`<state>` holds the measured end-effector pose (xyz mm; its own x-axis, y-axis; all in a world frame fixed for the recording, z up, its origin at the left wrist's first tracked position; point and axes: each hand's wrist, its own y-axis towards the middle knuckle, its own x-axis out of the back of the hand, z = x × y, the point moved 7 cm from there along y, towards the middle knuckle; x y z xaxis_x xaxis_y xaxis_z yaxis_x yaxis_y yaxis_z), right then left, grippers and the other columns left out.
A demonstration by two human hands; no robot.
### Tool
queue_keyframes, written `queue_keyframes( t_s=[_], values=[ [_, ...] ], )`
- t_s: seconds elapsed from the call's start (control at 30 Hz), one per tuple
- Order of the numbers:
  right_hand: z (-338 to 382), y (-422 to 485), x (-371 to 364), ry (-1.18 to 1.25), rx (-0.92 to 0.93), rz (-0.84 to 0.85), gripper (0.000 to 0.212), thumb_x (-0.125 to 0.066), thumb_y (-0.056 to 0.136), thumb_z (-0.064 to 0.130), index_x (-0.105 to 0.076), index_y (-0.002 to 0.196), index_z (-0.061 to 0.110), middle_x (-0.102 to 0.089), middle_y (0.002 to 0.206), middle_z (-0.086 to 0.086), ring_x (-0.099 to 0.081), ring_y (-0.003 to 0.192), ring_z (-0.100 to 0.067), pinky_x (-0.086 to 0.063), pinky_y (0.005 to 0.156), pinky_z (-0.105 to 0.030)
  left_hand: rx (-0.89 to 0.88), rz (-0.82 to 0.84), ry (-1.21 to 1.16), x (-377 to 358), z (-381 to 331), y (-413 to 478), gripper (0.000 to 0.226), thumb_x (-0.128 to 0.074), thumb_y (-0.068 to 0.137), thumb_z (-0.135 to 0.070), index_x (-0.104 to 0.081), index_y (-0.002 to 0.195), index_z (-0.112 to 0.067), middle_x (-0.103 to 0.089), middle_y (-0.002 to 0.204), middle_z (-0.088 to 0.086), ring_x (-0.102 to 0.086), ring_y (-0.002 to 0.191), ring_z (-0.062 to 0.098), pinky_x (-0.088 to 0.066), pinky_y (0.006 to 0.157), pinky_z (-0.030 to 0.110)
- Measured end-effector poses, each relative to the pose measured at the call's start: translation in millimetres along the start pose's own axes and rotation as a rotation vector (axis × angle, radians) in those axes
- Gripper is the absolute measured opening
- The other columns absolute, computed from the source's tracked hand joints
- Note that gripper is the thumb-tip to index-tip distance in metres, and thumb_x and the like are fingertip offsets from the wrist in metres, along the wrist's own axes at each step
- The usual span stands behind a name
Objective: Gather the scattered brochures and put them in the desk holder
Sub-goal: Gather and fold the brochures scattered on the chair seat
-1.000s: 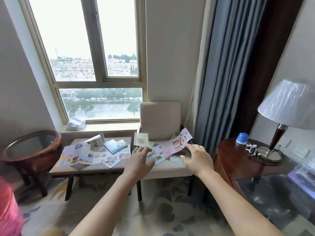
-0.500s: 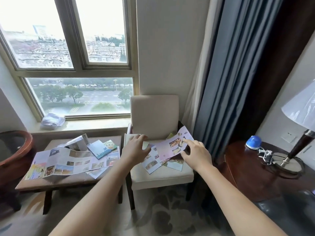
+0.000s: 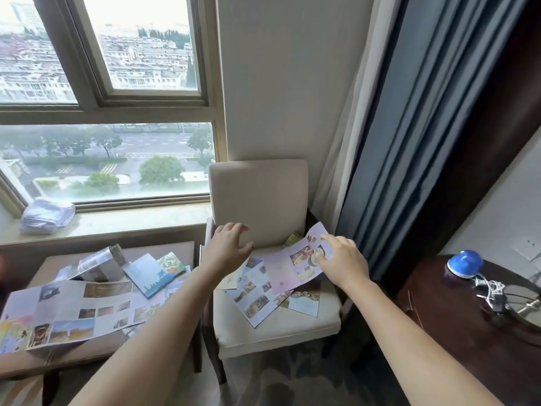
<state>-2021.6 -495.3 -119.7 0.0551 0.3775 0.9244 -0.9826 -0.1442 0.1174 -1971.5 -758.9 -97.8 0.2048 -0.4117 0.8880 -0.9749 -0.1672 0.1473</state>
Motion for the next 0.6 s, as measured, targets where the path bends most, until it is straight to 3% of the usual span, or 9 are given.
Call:
queue_keyframes(
  t_s=[0.3, 0.6],
  values=[
    [-29.0, 129.9, -41.0, 0.037, 0.015, 0.069, 0.052, -0.051, 0.089, 0.04, -0.043, 0.139, 0.029, -0.051, 0.137, 0.004, -0.038, 0.13, -0.02, -0.045, 0.091, -0.037, 0.034, 0.037, 0.034, -51.9, 1.7, 122.8, 0.043, -0.054, 0.089, -0.039, -0.051, 0.128, -0.021, -0.054, 0.131, -0.002, -0.042, 0.127, 0.02, -0.044, 0.098, 0.039],
    [-67.7, 251.5, -76.0, 0.032, 0.048, 0.182, 0.051, -0.051, 0.091, 0.038, -0.041, 0.14, 0.029, -0.048, 0.14, 0.005, -0.036, 0.133, -0.017, -0.045, 0.093, -0.036, 0.103, 0.036, 0.073, -100.1, -10.5, 238.3, 0.042, -0.053, 0.089, -0.038, -0.051, 0.128, -0.023, -0.054, 0.13, -0.005, -0.043, 0.126, 0.017, -0.046, 0.094, 0.035]
  ],
)
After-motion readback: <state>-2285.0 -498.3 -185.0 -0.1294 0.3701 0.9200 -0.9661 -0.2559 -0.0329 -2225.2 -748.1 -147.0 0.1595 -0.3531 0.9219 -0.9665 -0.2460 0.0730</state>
